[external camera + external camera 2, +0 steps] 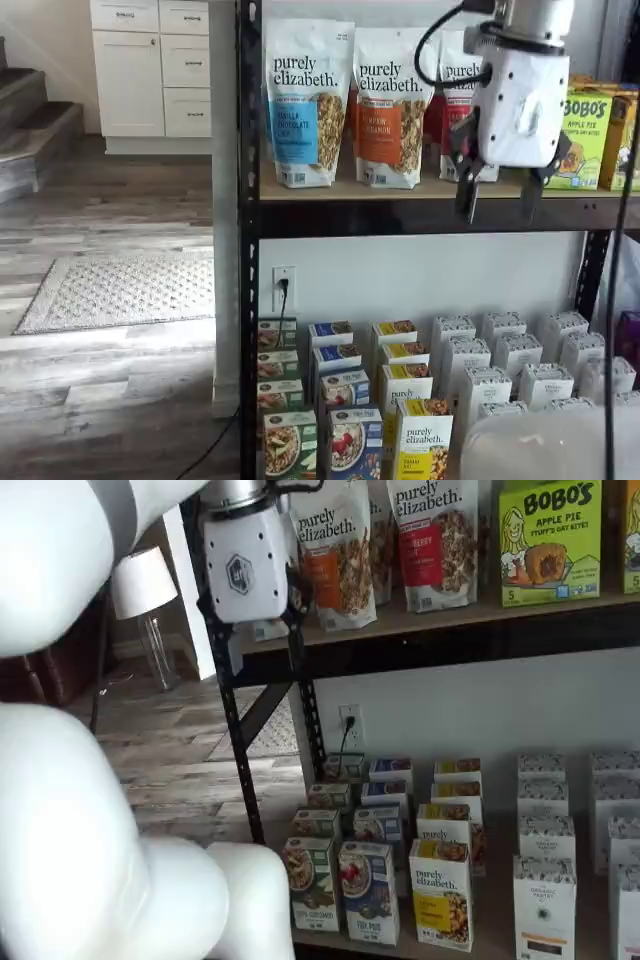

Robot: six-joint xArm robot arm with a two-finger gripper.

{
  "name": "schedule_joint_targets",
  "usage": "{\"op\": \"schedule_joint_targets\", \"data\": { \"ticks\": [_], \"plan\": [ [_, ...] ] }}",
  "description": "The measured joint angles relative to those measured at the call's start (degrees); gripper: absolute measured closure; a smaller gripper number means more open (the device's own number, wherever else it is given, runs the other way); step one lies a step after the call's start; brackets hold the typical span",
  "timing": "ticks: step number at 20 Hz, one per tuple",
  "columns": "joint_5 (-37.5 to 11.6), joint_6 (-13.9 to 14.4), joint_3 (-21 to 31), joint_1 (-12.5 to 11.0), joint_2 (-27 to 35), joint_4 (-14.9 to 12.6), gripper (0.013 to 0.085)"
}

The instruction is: Pick up the blue and white box that is on the bottom shelf, the second box from the left

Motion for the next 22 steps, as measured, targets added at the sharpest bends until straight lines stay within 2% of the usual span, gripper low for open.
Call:
{"op": "schedule_joint_targets", "data": {
  "ticks": [5,13,22],
  "plan": [
    [-5.35,-0.04,5.01,0.34,0.25,-0.54,0.013],
    [-13.34,0.08,12.87,0.76,1.26,0.69,0.013],
    [-25.9,1.23,21.85,2.85,3.89,1.21,0.013]
  ]
}}
